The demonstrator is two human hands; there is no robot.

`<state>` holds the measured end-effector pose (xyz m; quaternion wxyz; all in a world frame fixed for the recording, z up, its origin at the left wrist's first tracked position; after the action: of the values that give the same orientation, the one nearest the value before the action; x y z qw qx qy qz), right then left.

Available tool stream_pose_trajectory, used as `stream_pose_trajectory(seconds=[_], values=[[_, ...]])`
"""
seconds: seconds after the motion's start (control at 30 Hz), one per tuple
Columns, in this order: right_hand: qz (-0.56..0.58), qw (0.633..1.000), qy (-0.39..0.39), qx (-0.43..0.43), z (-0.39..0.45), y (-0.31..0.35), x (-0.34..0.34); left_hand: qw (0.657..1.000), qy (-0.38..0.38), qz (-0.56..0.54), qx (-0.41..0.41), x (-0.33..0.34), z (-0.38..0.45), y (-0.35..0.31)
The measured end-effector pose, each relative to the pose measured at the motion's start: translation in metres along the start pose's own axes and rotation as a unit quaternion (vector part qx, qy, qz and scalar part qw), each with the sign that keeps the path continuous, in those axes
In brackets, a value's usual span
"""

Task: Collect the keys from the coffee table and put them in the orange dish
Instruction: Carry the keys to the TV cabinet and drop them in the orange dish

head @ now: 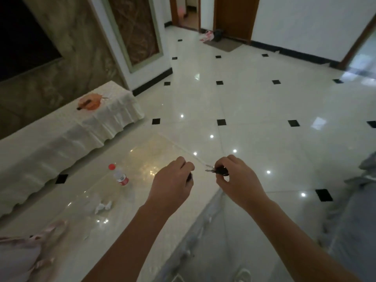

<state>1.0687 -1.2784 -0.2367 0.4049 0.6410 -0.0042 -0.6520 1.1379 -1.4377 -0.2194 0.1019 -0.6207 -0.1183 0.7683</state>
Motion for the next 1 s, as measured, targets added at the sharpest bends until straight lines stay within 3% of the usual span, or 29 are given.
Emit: stream_pose_trajectory(seconds=[0.53,1.0], values=[[-0.043,0.986,-0.133,0.096,-0.045,-0.194,-0.191,0.983,0.008,-0.024,0.181,0.064,0.144,-0.256],[-0.128,0.962,-0.155,0.186,-0.005,-0.304,-0.25,0.951,0.055,-0.065,0.298,0.147,0.274,-0.344]])
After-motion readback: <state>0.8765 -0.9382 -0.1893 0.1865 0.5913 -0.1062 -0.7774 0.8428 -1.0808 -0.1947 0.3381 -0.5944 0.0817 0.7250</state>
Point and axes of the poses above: each hand's wrist, its own z-axis towards the middle knuckle, its own x-axis out of the palm, y = z × x, the point moved 6 cm from there along z, towards the middle knuckle, and after that the axes turned 3 degrees about -z, right-handed, at the moved point
